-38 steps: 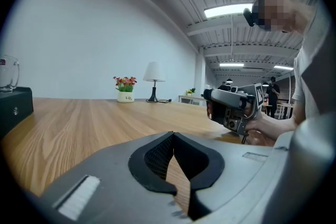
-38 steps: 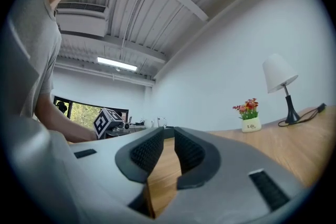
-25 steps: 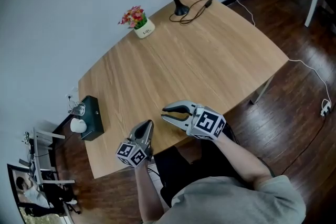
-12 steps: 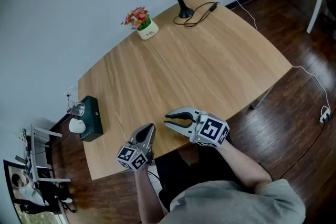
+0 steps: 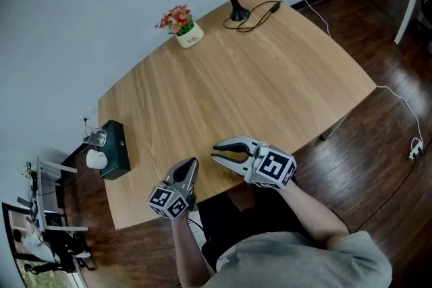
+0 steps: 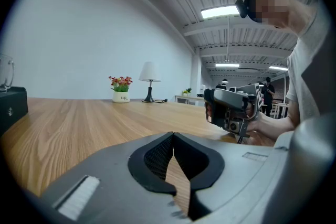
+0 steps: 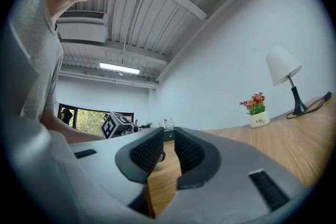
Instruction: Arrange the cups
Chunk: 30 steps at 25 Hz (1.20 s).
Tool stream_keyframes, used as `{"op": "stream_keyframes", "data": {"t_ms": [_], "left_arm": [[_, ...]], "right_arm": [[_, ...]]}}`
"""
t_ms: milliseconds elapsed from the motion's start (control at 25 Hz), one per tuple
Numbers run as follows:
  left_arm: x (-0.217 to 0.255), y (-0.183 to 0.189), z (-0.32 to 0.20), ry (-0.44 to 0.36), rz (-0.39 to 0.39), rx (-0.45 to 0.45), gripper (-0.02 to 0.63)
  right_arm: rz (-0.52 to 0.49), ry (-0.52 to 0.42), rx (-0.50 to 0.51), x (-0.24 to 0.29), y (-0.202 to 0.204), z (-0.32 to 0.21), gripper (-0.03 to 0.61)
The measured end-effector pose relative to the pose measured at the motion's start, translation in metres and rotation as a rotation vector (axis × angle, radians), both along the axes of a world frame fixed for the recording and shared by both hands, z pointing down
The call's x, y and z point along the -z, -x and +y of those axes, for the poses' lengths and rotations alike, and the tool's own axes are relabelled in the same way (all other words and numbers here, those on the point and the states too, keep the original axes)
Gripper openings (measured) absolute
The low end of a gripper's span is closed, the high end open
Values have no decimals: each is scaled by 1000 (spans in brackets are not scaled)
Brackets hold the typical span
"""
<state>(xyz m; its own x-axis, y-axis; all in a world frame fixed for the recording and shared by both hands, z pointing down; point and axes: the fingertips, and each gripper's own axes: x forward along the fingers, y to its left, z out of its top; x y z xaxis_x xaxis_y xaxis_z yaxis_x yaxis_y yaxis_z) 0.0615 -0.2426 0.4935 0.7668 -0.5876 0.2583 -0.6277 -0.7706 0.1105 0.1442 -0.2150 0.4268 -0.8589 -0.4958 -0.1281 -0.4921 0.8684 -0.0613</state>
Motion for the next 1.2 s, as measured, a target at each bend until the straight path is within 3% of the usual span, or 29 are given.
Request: {"op": "stream_keyframes", "data": {"t_ms": [1200], "left_arm": [[0, 1, -1, 3, -3, 7, 9]], "right_arm": [[48, 15, -9, -8, 1, -1, 75]]}}
